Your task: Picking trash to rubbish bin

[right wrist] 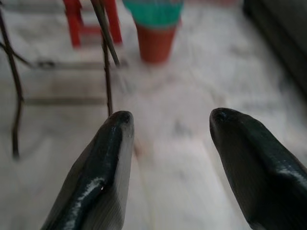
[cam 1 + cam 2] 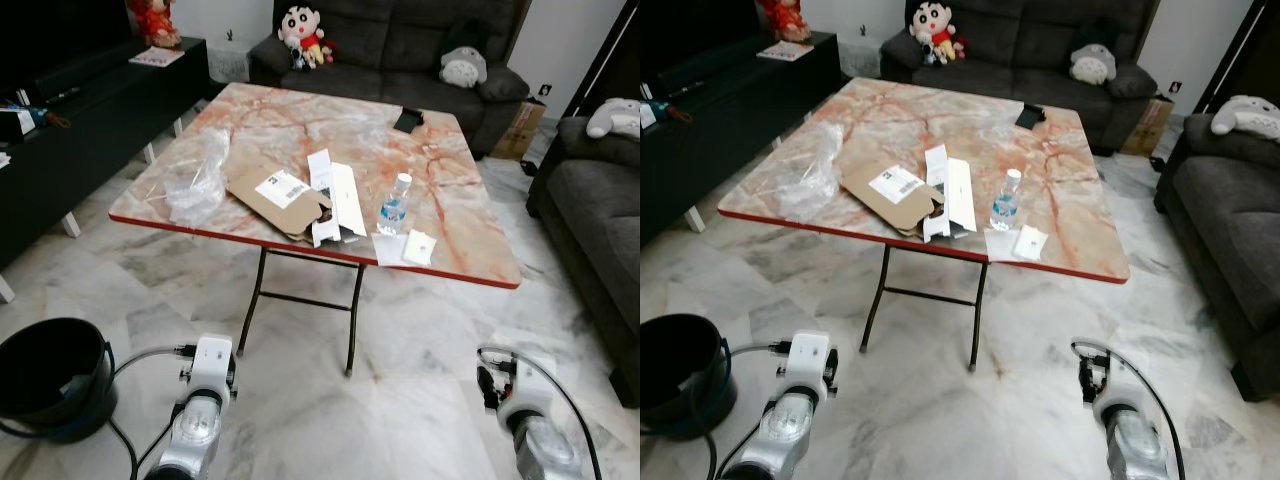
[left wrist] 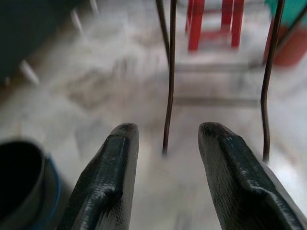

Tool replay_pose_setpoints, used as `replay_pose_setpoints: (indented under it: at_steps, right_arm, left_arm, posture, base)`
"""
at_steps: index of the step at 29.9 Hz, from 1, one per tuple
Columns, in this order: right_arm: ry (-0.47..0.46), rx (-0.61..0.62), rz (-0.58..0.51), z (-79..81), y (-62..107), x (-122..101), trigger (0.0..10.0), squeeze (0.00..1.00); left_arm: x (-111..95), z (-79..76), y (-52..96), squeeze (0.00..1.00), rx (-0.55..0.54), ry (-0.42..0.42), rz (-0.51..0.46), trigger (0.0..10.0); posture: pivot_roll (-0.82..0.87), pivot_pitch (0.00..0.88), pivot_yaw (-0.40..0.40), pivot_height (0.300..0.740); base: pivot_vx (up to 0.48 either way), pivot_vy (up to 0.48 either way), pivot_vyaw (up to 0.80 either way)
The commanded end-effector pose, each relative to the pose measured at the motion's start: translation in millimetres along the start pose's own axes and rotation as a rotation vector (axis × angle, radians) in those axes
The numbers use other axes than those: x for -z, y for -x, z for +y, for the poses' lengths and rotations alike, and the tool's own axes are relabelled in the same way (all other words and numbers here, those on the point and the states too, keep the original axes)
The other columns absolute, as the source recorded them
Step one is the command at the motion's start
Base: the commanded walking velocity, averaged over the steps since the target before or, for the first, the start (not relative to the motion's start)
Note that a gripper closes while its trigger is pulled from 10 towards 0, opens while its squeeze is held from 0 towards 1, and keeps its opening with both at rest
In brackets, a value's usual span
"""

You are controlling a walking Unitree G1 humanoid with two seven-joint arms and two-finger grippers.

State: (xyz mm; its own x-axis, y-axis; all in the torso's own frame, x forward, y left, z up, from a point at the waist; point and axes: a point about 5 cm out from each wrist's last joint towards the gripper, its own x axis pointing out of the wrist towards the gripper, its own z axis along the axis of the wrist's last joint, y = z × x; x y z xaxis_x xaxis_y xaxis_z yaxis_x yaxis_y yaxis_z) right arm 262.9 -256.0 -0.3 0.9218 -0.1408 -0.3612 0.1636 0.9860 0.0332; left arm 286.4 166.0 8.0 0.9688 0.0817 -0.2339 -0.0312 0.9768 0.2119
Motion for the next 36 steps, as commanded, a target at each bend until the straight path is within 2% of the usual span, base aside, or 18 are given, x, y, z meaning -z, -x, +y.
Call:
replay_pose_setpoints:
  at_steps: [1, 2, 3, 7, 10, 12, 21, 36]
  right_arm:
    - [-0.002, -0.02, -0.071, 7.0, -6.3, -16, 10.0, 0.0]
    - [-0.005, -0.039, -0.113, 14.8, -10.1, -25, 10.0, 0.0]
    - [-0.005, -0.039, -0.113, 14.8, -10.1, -25, 10.0, 0.0]
    - [-0.055, -0.151, -0.296, 53.0, -23.0, -70, 10.0, 0.0]
    - [-0.072, -0.198, -0.357, 68.9, -24.6, -85, 10.0, 0.0]
    - [-0.089, -0.246, -0.407, 85.1, -24.6, -98, 10.0, 0.0]
    - [-0.108, -0.302, -0.435, 100.7, -22.8, -107, 10.0, 0.0]
    - [-0.108, -0.323, -0.415, 104.6, -21.0, -103, 10.0, 0.0]
  left_arm:
    - [-16, -6.2, -5.7, 0.0, 0.012, 0.015, -0.068, 10.0]
    - [-24, -7.8, -8.1, 0.0, 0.016, 0.022, -0.103, 10.0]
    - [-24, -7.8, -8.1, 0.0, 0.016, 0.022, -0.103, 10.0]
    - [-59, -15.3, -16.5, 0.0, 0.022, 0.047, -0.252, 10.0]
    - [-71, -19.3, -18.1, 0.0, 0.026, 0.046, -0.301, 10.0]
    - [-84, -22.6, -20.6, 0.0, 0.028, 0.042, -0.343, 10.0]
    - [-95, -22.2, -22.2, 0.0, 0.028, 0.033, -0.385, 10.0]
    - [-97, -19.2, -23.0, 0.0, 0.028, 0.027, -0.39, 10.0]
  posture:
    - [0.14, 0.0, -0.136, 0.74]
    - [0.14, 0.0, -0.136, 0.74]
    - [0.14, 0.0, -0.136, 0.74]
    - [0.13, 0.0, -0.141, 0.74]
    - [0.13, 0.0, -0.141, 0.74]
    - [0.13, 0.0, -0.141, 0.74]
    - [0.14, 0.0, -0.133, 0.74]
    - [0.14, 0.0, -0.126, 0.74]
  base:
    - [0.0, 0.0, 0.0]
    - [0.0, 0.0, 0.0]
    - [0.0, 0.0, 0.0]
    - [0.0, 0.0, 0.0]
    - [0.0, 0.0, 0.0]
    - [0.0, 0.0, 0.0]
    - [0.0, -0.03, 0.0]
    - [0.0, -0.218, -0.11]
